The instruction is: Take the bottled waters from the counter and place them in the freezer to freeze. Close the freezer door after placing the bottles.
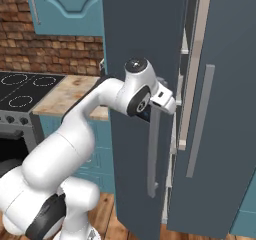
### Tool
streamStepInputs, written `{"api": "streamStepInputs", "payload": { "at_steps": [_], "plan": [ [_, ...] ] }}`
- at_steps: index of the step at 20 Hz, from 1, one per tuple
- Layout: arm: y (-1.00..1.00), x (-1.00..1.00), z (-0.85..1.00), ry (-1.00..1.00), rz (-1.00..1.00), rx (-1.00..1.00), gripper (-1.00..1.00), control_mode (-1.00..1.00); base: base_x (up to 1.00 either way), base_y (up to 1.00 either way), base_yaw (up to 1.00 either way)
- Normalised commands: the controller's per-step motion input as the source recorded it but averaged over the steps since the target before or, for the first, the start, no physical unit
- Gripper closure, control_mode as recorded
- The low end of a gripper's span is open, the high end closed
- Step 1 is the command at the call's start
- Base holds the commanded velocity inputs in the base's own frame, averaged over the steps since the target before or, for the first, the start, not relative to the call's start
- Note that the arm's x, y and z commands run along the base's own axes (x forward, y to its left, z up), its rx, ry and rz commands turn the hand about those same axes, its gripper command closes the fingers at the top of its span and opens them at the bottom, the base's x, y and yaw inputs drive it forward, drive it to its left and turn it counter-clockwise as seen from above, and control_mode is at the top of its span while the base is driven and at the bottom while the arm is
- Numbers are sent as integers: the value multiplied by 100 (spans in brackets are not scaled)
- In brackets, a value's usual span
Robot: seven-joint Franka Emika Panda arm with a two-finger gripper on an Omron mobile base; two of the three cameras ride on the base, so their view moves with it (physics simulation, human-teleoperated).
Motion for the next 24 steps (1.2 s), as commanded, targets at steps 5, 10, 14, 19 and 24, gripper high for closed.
{"api": "streamStepInputs", "payload": {
  "at_steps": [5, 10, 14, 19, 24],
  "plan": [
    [-27, 51, 0, -6, 9, 0, -100, -100, 0, 0, 0],
    [-23, 53, 0, -5, 5, 0, -100, -100, 0, 0, 0],
    [-8, 58, 0, -4, 0, 0, -100, -100, 0, 0, 0],
    [0, 58, 0, -1, 0, 0, -100, -100, 0, 0, 0],
    [0, 59, 0, -2, 0, 0, -100, -100, 0, 0, 0]
  ]
}}
